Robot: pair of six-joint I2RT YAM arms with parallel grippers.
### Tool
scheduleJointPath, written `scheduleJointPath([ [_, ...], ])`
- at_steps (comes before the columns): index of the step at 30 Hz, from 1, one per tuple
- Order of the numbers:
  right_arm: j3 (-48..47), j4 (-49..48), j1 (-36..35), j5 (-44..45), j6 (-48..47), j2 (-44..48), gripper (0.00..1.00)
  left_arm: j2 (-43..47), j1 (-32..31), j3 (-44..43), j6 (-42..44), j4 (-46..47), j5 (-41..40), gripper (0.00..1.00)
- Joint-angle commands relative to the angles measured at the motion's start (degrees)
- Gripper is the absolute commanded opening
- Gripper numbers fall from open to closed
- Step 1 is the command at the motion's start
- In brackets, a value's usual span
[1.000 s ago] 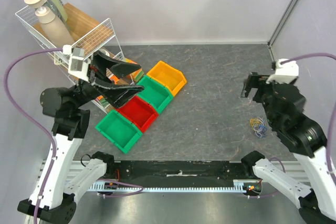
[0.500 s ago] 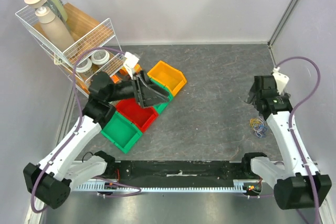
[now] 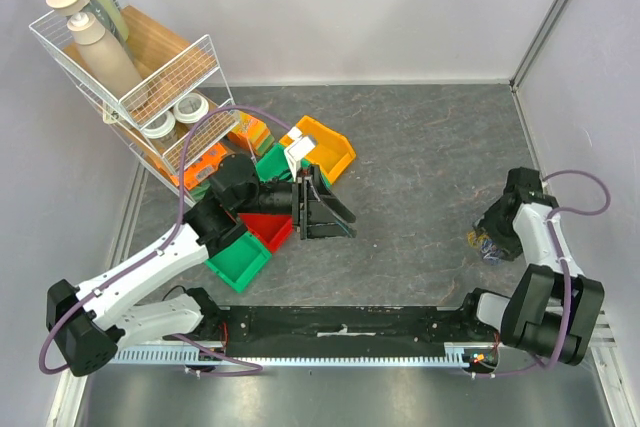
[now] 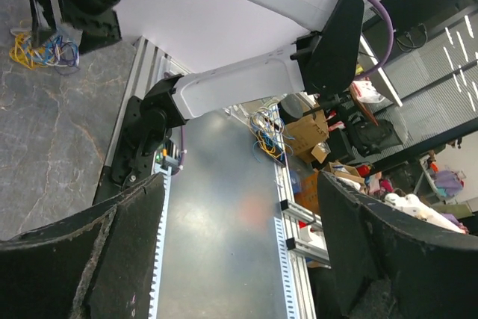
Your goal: Untangle the cables
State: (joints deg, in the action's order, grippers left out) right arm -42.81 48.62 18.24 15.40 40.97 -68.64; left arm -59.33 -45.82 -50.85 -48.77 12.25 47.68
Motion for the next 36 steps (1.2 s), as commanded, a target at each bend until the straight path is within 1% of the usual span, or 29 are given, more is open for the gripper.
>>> scheduleJointPath([
  [1,5.1,-7.5,0.0,-18.4,-3.3,4.3,0.71,0.6,-0.7,0.7,3.0,-0.5,-2.2,0.88],
  [3,7.2,-11.9,-0.9,-25.7,-5.5,10.0,0.58,0.9,-0.8,0.8,3.6,-1.7,-2.7,0.88],
  [5,8.4,-15.5,-3.1,-32.0,-6.9,13.1,0.50,0.9,-0.9,1.0,4.5,-3.0,-3.4,0.88],
  [6,8.4,-16.6,-4.6,-34.6,-7.7,13.8,0.40,1.0,-1.0,1.1,4.9,-4.0,-3.9,0.88],
  [8,7.4,-17.4,-9.2,-36.6,-8.7,13.8,0.00,1.0,-1.0,1.4,6.0,-5.8,-5.6,0.87],
  [10,6.0,-17.6,-15.3,-36.6,-10.0,13.0,0.00,1.0,-1.1,1.5,6.7,-7.6,-7.1,0.86],
  [11,5.5,-17.9,-20.6,-36.4,-10.6,12.7,0.00,0.8,-1.1,1.9,6.5,-7.7,-7.2,0.86],
  [13,5.0,-18.3,-25.9,-36.0,-10.4,12.4,0.00,0.7,-1.3,2.6,5.7,-7.3,-7.3,0.85],
  [15,5.2,-19.3,-30.0,-35.8,-9.0,12.9,0.00,0.6,-1.6,3.0,5.2,-6.9,-7.3,0.85],
  [16,5.0,-19.3,-31.1,-34.5,-8.3,13.3,0.00,0.7,-1.8,3.2,5.0,-6.9,-7.5,0.84],
  [17,4.8,-18.4,-31.4,-31.3,-7.4,14.1,0.00,0.8,-2.0,3.4,4.8,-6.9,-7.7,0.84],
  [18,4.1,-16.6,-31.3,-25.2,-6.4,15.1,0.10,1.1,-2.1,3.5,4.7,-6.9,-8.0,0.84],
  [19,3.2,-14.7,-31.2,-15.8,-5.6,15.9,0.32,1.3,-2.2,3.7,4.4,-6.9,-8.1,0.84],
  [20,2.1,-12.6,-31.2,-9.4,-5.0,16.3,0.63,1.7,-2.3,3.8,4.2,-6.9,-8.2,0.84],
  [21,1.3,-11.0,-31.2,-3.3,-4.8,16.2,0.98,1.9,-2.3,3.9,4.0,-6.9,-8.2,0.84],
  [23,-0.7,-8.0,-29.9,5.9,-3.0,13.4,0.98,2.9,-2.4,4.2,3.8,-7.2,-8.1,0.84],
  [24,-1.7,-6.4,-28.0,8.2,-1.9,11.2,0.98,3.5,-2.5,4.3,3.8,-7.5,-8.2,0.84],
  [26,-2.8,-4.9,-23.4,9.0,0.1,7.2,0.98,4.7,-2.5,4.4,4.0,-8.6,-8.4,0.84],
  [29,-1.1,-7.9,-18.6,6.8,-0.8,3.2,0.98,6.5,-2.5,5.1,4.6,-10.1,-9.3,0.84],
  [30,-0.1,-9.1,-18.6,5.4,-1.2,1.9,0.96,7.0,-2.5,5.3,4.6,-10.4,-9.4,0.84],
  [31,0.6,-10.3,-17.0,3.7,-1.7,0.9,0.89,7.3,-2.6,5.6,4.6,-10.7,-9.5,0.84],
  [32,1.2,-11.4,-16.9,1.2,-2.4,0.2,0.80,7.6,-2.5,5.8,4.7,-10.9,-9.6,0.84],
  [33,2.2,-13.6,-17.1,-2.8,-3.7,-0.3,0.67,7.8,-2.4,6.0,4.9,-11.3,-9.8,0.84],
  [35,3.7,-16.7,-17.9,-9.5,-5.8,-0.6,0.36,7.9,-2.6,6.6,5.2,-11.5,-10.2,0.83],
  [36,3.4,-17.1,-22.0,-11.6,-6.5,-0.7,0.23,7.8,-2.6,6.7,5.3,-11.5,-10.4,0.83],
])
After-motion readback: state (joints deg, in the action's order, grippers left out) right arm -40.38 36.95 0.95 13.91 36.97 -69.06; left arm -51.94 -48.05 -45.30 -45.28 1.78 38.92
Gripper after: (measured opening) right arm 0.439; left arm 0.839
